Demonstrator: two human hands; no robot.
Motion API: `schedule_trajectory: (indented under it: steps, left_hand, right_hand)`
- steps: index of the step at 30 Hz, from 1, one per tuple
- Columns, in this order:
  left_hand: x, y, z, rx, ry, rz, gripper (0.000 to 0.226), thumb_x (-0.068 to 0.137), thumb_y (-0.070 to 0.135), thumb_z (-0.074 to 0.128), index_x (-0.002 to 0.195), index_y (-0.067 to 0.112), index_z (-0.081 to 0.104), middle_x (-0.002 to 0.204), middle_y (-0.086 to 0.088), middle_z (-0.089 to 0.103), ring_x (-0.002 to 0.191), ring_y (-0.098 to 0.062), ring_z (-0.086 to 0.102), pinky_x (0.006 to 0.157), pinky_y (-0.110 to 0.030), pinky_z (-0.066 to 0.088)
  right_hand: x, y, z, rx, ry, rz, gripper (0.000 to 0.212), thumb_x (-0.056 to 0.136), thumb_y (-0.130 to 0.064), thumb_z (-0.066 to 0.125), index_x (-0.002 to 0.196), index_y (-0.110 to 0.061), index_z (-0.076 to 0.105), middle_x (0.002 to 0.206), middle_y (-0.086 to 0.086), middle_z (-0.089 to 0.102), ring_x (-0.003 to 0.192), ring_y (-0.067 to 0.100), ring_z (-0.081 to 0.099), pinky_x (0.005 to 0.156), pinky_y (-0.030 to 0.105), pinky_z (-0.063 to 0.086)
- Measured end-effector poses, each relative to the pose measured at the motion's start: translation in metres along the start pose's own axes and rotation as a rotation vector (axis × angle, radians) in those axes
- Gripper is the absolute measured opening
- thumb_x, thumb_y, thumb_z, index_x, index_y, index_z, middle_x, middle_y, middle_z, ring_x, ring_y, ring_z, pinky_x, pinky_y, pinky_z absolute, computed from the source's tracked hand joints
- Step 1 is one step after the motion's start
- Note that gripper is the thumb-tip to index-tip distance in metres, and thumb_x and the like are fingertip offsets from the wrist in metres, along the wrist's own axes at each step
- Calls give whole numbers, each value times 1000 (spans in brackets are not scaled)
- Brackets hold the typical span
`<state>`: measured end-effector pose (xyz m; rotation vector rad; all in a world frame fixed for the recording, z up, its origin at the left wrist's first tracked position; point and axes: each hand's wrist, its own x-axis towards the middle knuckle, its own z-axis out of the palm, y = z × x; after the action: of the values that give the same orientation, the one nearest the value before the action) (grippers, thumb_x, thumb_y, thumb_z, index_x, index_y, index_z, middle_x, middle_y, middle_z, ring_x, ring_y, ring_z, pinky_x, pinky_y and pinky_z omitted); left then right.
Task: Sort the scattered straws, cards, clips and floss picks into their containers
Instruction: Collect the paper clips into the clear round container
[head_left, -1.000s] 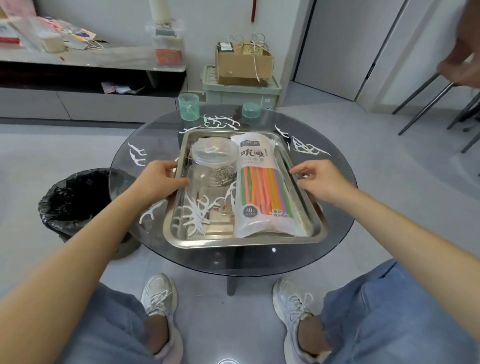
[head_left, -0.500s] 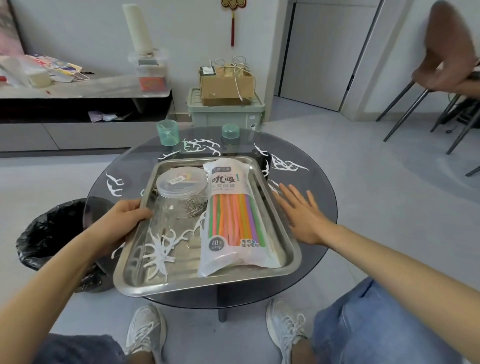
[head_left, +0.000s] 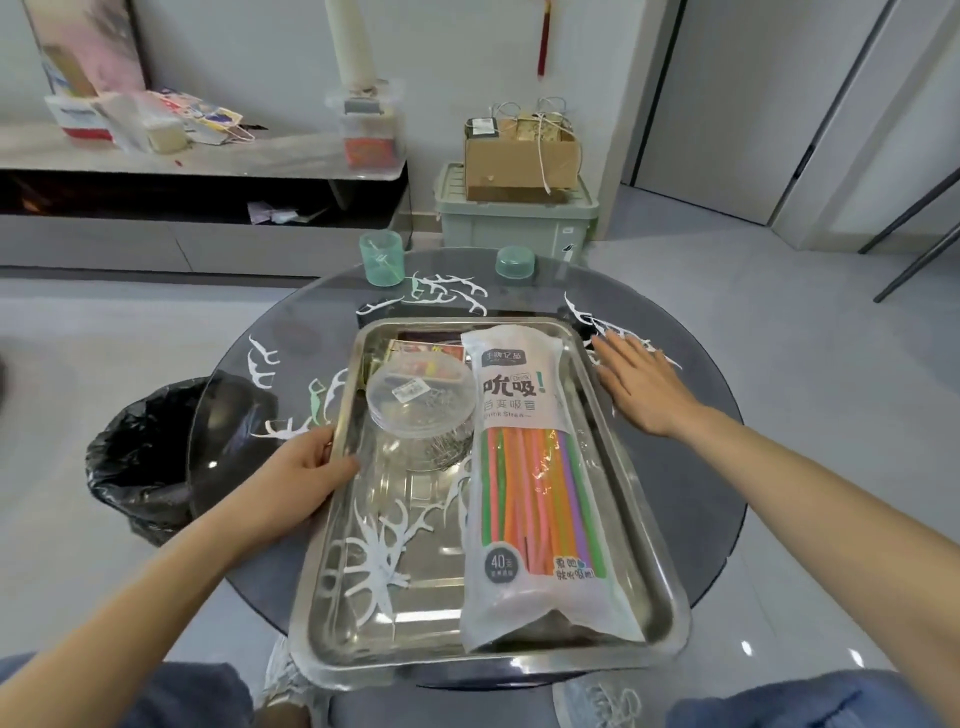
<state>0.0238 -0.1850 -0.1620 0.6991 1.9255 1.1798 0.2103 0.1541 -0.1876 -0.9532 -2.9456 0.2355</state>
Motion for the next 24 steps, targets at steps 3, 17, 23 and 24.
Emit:
schedule_trajectory:
  steps: [3, 17, 23, 24]
  left_hand:
    - [8, 3, 9, 66, 53, 35, 16, 96, 10, 52, 110, 13, 59, 84, -7, 74, 76, -24, 72, 65, -33, 58]
    - [55, 51, -32, 775, 347, 187, 31, 94, 33, 46, 107, 13, 66, 87, -5, 71, 78, -22, 65, 74, -31, 52]
    - [134, 51, -65, 760, 406, 192, 31, 91, 32, 51, 112, 11, 61, 103, -6, 66, 94, -28, 60, 85, -41, 52]
    - [147, 51, -69, 746, 424, 190, 32, 90, 32, 52, 113, 11, 60, 105, -7, 64, 96, -28, 59, 85, -41, 52]
  right_hand:
    - [-1, -7, -3, 204, 95, 11, 49, 104, -31, 21, 151, -18, 18, 160, 2, 10, 147, 20, 5, 118, 37, 5]
    - [19, -136, -63, 158, -63, -343, 55, 101, -27, 38, 152, -21, 18, 158, -6, 15, 146, 8, 9, 117, 30, 8]
    - [91, -179, -58, 145, -121, -283, 55, 100, -30, 41, 150, -20, 21, 156, -1, 26, 141, 18, 26, 113, 34, 24]
    - [103, -184, -55, 146, -119, -275, 56, 100, -31, 41, 150, -21, 20, 156, -2, 26, 141, 17, 26, 113, 34, 24]
